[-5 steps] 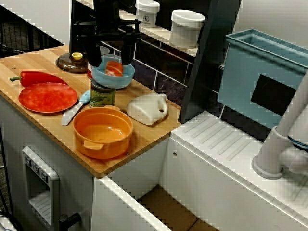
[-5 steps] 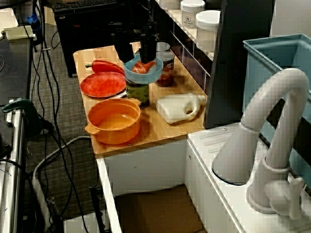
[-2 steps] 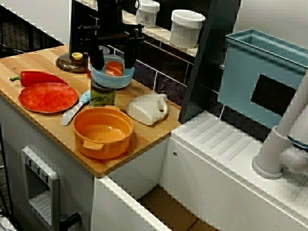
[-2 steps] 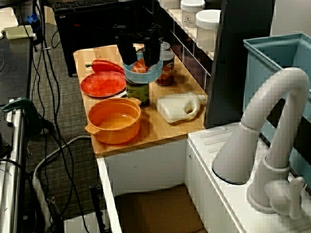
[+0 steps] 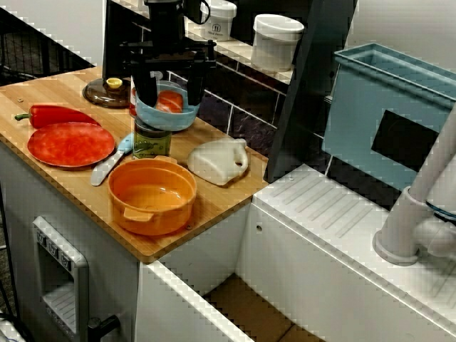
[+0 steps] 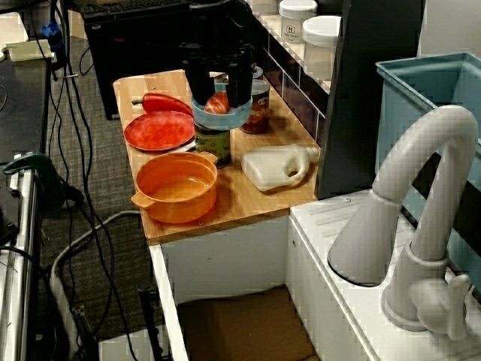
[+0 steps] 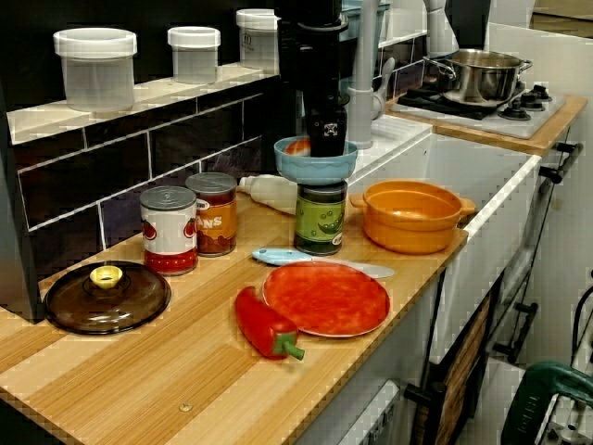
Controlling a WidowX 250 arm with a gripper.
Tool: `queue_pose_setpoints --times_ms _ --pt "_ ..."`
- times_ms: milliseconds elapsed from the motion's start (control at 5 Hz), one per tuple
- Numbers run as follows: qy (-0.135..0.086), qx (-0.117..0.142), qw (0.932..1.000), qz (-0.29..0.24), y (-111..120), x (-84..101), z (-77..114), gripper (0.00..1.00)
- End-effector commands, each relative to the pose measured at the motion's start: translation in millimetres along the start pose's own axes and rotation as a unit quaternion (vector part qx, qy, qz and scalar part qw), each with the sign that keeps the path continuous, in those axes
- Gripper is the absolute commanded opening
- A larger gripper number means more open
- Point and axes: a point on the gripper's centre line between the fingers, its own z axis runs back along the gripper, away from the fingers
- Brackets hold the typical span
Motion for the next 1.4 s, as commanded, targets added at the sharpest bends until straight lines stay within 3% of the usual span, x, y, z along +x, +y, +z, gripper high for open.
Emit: queue_pose_setpoints --times_ms 0,200,600,1200 --pt "-0.021 -0.006 0.9997 -0.008 0.0 4.8 6.4 1.0" --pt "-0.022 -0.005 0.9997 -0.01 1.8 4.6 7.6 1.0" --pt "-0.022 0.0 0.9997 -0.013 9.6 3.2 4.2 0.0" --pt "-0.011 -0.005 0.9999 -0.012 18.3 1.8 20.8 0.0"
